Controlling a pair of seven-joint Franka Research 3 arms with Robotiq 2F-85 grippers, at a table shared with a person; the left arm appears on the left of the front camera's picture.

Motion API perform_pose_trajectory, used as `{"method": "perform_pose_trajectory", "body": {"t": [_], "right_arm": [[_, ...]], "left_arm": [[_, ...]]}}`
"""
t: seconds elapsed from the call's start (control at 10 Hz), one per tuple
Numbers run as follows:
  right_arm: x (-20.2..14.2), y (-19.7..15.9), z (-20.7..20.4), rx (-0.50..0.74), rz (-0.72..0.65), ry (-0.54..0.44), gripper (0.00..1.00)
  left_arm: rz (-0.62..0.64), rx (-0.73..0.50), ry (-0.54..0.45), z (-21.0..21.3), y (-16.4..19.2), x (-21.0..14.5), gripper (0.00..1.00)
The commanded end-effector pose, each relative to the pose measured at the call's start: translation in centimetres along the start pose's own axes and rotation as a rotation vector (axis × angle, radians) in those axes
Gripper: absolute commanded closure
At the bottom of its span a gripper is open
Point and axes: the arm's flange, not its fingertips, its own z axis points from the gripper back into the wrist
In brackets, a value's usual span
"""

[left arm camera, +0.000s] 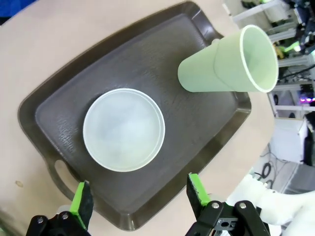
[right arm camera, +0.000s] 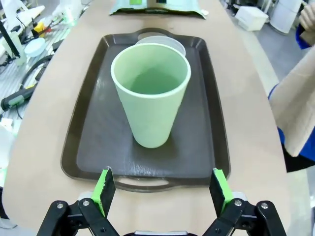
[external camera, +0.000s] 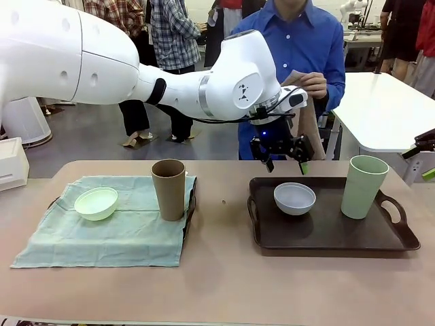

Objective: Set up a tray with a mat and arrange the tableware.
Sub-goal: Pick up the Picnic Bowl and Reusable plastic cup from the Handle tray in front of the human's position and hold them in the air.

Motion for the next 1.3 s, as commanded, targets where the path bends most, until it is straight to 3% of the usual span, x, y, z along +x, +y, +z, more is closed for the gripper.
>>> {"method": "perform_pose_trajectory", "body": {"t": [0.0,0.4,0.7,1.2], "right_arm": [[0.6,-0.5,-1.5,0.056,-0.052,-0.048,0.00],[0.5,-0.8,-4.2,0.119,-0.106,-0.099,0.00],[0.5,-0.9,-5.8,0.155,-0.111,-0.104,0.00],[1.0,-2.3,-8.1,0.096,-0.095,-0.072,0.00]], "left_arm": [[0.091,0.055,0.003,-1.7,0.3,1.2,0.00],[0.200,0.227,-0.011,-3.6,-0.2,2.5,0.00],[0.236,0.277,0.006,-4.3,0.1,2.8,0.00],[0.268,0.310,0.013,-5.0,1.0,3.1,0.00]]}}
